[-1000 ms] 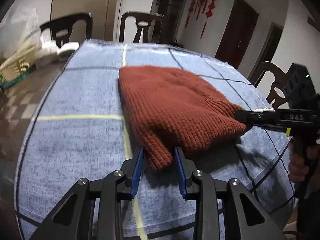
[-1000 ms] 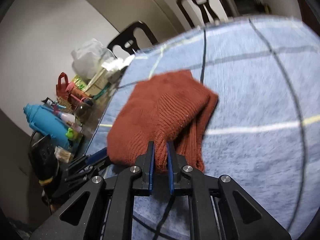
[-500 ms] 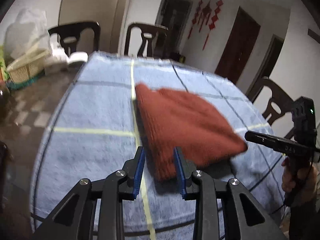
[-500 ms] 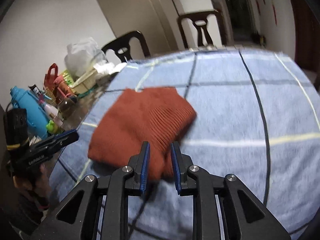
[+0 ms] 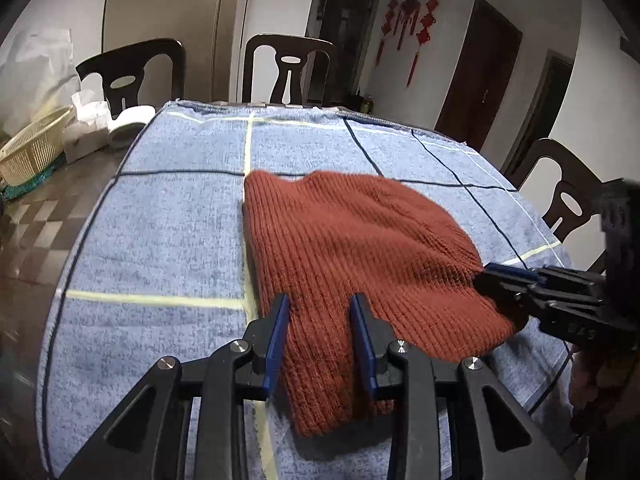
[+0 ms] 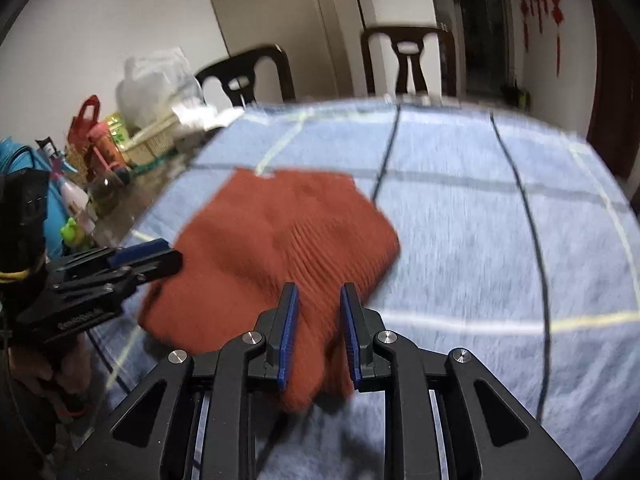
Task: Fold small clothes
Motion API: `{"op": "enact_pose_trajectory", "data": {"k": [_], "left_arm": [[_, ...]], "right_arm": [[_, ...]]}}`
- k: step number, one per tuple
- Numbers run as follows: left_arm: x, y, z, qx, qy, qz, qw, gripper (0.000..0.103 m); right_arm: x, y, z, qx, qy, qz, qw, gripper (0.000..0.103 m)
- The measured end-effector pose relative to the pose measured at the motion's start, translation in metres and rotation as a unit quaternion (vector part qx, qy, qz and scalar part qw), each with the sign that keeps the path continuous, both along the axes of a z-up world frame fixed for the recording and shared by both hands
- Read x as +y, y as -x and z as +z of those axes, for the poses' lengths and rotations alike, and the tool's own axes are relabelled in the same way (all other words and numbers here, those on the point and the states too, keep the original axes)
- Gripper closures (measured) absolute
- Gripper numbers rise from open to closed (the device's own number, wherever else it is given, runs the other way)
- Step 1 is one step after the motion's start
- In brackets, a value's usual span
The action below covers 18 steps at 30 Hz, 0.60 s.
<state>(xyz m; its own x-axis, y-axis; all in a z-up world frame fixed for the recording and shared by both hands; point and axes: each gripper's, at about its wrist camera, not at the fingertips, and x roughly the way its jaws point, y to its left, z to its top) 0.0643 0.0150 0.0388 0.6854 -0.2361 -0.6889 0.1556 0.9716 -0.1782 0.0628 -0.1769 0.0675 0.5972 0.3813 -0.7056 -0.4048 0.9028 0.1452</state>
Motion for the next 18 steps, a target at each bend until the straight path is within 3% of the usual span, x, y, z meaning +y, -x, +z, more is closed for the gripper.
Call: {"op": "enact_pose_trajectory", "data": {"k": [5, 8, 15, 18], "left_arm": [[-0.009, -0.027, 0.002, -0.011, -0.025, 0.005, 0.9996, 0.068], [-0.011, -0.038, -0.009, -0.013, -0.043, 0.006, 0.999, 0.065], [-0.003, -0.03, 0.002, -0.018, -0.029, -0.009, 0.9994, 0.065], [0.0, -0.015, 0.006, -0.024, -0.022, -0.025, 0.9992, 0.065]], "right_arm": [[0.013, -0.033, -0.021, 0.02, 0.031, -0.005, 0.999, 0.082], [0.007, -0.041, -0.026, 0.019, 0.009, -0.007, 1.0, 0.082], [0.005, -0.012, -0.004, 0.009, 0.012, 0.002, 1.0, 0.082], [0.009, 0.001, -0.016, 0.023, 0.031, -0.002, 0.999, 0.082]]}}
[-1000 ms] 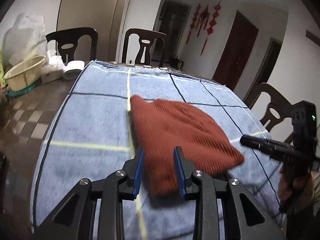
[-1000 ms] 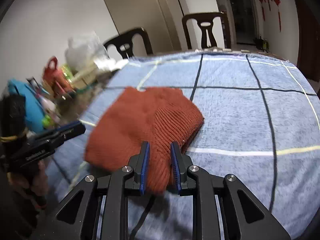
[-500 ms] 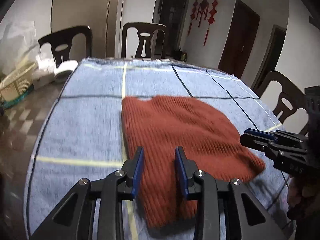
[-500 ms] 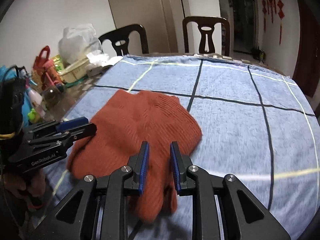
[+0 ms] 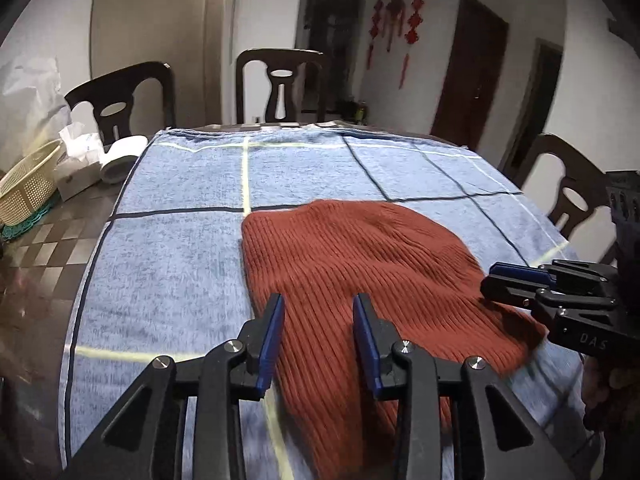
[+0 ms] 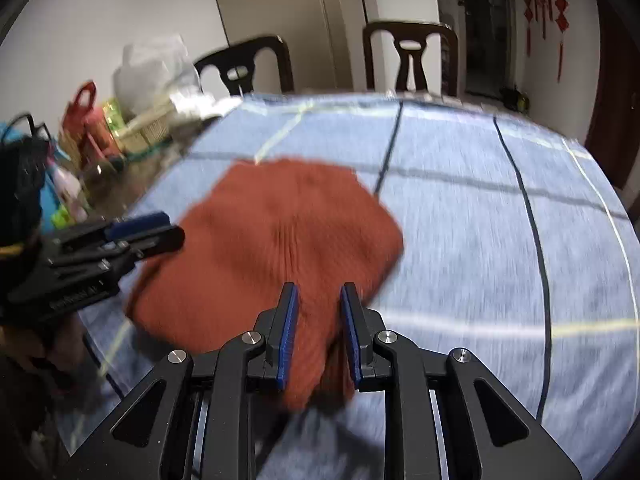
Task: Fold small clothes
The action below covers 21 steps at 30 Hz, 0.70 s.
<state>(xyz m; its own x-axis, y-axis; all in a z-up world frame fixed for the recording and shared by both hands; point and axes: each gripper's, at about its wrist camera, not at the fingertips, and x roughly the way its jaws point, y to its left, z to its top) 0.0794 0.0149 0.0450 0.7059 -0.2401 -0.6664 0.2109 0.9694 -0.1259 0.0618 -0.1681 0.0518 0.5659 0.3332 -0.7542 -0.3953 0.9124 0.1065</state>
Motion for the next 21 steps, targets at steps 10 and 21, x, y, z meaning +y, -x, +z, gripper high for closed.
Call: {"op": "enact_pose_trajectory", "data": {"k": [10, 21], "left_arm": [[-0.001, -0.005, 0.006, 0.004, 0.002, -0.024, 0.9997, 0.065], [-0.009, -0.042, -0.014, 0.027, -0.014, -0.009, 0.9995, 0.065]], "right_arm": [[-0.002, -0.003, 0.014, -0.023, -0.021, -0.042, 0.999, 0.081], [0.0, -0.032, 0.003, -0.008, 0.0, -0.023, 1.0, 0.081]]}}
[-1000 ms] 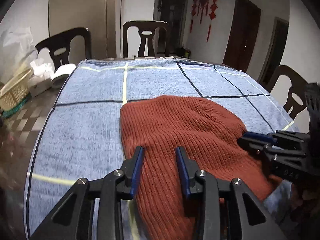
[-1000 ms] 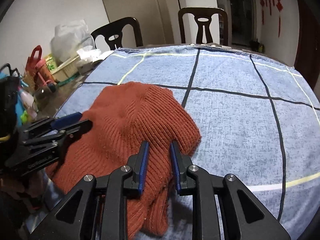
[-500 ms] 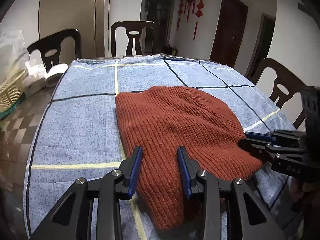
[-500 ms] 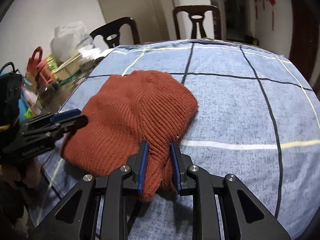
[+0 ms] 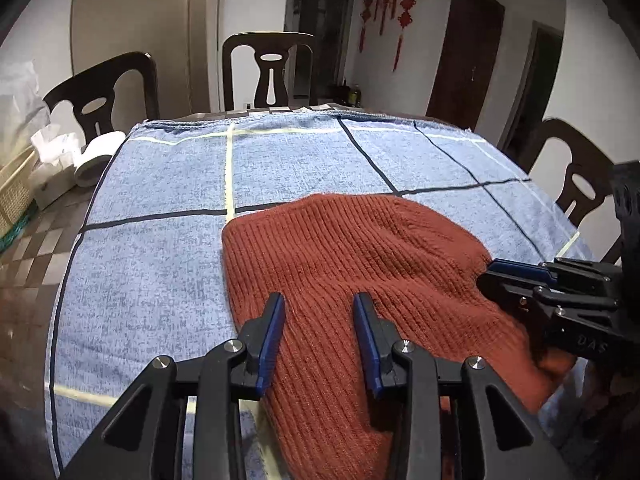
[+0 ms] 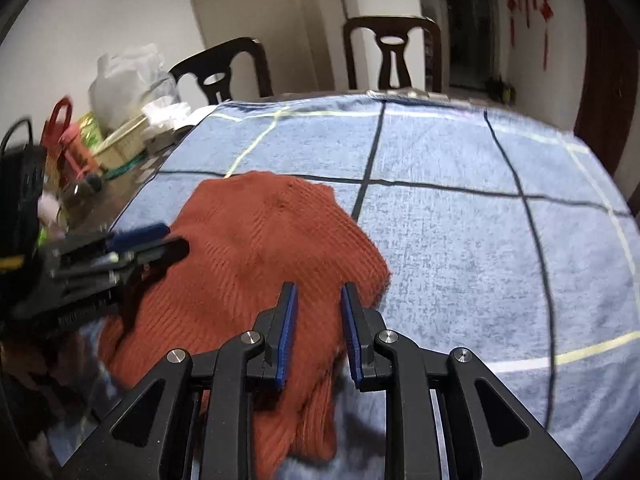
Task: Fold small clothes
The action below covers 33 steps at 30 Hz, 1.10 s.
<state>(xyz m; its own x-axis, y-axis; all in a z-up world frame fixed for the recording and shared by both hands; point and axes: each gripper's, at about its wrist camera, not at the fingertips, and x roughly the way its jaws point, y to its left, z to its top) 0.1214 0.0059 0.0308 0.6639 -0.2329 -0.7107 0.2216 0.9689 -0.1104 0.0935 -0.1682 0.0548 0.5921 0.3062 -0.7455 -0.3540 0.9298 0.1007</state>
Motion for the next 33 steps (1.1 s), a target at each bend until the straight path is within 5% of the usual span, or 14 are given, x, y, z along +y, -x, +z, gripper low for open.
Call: {"op": "enact_pose_trajectory", "data": {"k": [5, 10, 22, 33], "left_arm": [[0.011, 0.036, 0.012, -0.011, -0.002, 0.021, 0.9997, 0.065], [0.017, 0.071, 0.005, -0.015, -0.014, 0.036, 0.9992, 0.064], [0.017, 0.093, 0.01, -0.016, -0.026, 0.063, 0.9976, 0.063], [0.029, 0.123, -0.009, 0.002, -0.049, 0.083, 0.9953, 0.063]], "right_arm": [[0.002, 0.039, 0.01, -0.011, 0.011, 0.036, 0.999, 0.081], [0.004, 0.046, -0.014, 0.003, 0.018, 0.05, 0.999, 0.081], [-0.012, 0.08, 0.009, -0.026, 0.026, 0.051, 0.998, 0.077], [-0.046, 0.1, -0.01, -0.014, 0.049, 0.017, 0.999, 0.075]]}}
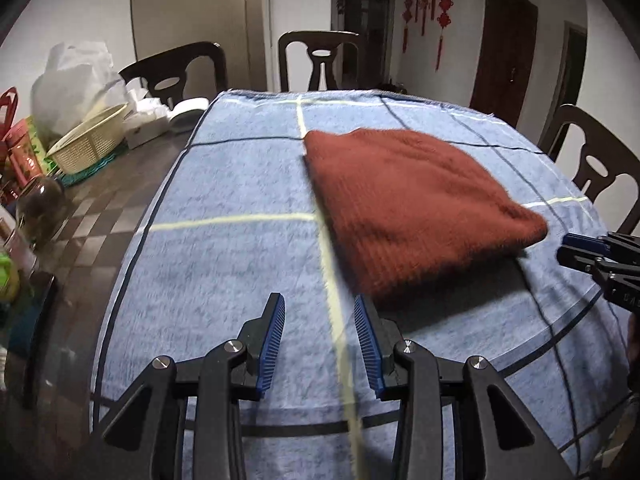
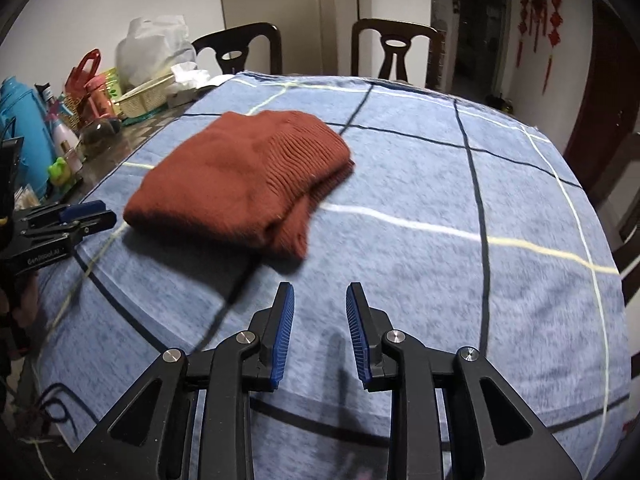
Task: Fold small clothes
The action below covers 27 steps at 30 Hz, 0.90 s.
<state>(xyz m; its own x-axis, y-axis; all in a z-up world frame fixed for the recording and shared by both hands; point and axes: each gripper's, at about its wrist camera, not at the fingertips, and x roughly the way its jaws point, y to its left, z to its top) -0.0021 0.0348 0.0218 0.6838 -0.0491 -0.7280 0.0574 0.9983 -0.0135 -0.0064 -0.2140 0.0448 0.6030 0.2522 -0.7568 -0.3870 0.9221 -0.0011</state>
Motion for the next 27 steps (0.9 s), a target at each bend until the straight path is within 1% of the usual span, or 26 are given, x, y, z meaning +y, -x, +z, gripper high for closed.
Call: {"op": "enact_pose_trajectory", "data": {"k": [4, 7, 9, 11, 12, 14, 16, 18, 21, 23, 27], "left_arm": [[0.003, -0.005, -0.008, 0.008, -0.002, 0.001, 1.0, 0.063], [0.006, -0.012, -0.015, 0.027, 0.01, -0.001, 0.9996, 0.063], [0.008, -0.015, -0.014, 0.026, 0.006, -0.001, 0.9996, 0.063], [0.009, -0.017, -0.013, 0.029, 0.001, -0.003, 0.9996, 0.062], [0.01, -0.021, -0.015, 0.032, 0.002, -0.007, 0.9995, 0.06], [0.013, -0.024, -0.016, 0.032, 0.003, -0.003, 0.9995, 0.055], [0.016, -0.029, -0.017, 0.033, 0.006, -0.004, 0.9994, 0.053], [0.016, -0.032, -0.018, 0.034, 0.006, -0.011, 0.9993, 0.046], [0.012, -0.033, -0.02, 0.036, -0.001, -0.021, 0.9991, 0.04], [0.01, -0.033, -0.02, 0.036, -0.007, -0.022, 0.9991, 0.039], [0.011, -0.032, -0.019, 0.037, -0.006, -0.022, 0.999, 0.039]], "right_arm": [[-0.006, -0.003, -0.005, 0.003, 0.0, 0.001, 1.0, 0.075], [-0.008, -0.01, -0.012, 0.014, 0.006, -0.004, 1.0, 0.075], [-0.011, -0.014, -0.012, 0.016, 0.003, -0.007, 1.0, 0.075], [-0.011, -0.019, -0.014, 0.018, 0.014, -0.009, 1.0, 0.075], [-0.011, -0.022, -0.016, 0.021, 0.022, -0.014, 0.999, 0.075], [-0.012, -0.026, -0.016, 0.023, 0.016, -0.013, 1.0, 0.073], [-0.012, -0.029, -0.017, 0.022, 0.018, -0.008, 1.0, 0.072], [-0.013, -0.031, -0.017, 0.022, 0.017, -0.004, 1.0, 0.071], [-0.014, -0.032, -0.017, 0.022, 0.015, -0.003, 1.0, 0.071], [-0.014, -0.032, -0.017, 0.024, 0.011, -0.002, 1.0, 0.071], [-0.016, -0.033, -0.017, 0.026, 0.005, -0.001, 1.0, 0.071]]}}
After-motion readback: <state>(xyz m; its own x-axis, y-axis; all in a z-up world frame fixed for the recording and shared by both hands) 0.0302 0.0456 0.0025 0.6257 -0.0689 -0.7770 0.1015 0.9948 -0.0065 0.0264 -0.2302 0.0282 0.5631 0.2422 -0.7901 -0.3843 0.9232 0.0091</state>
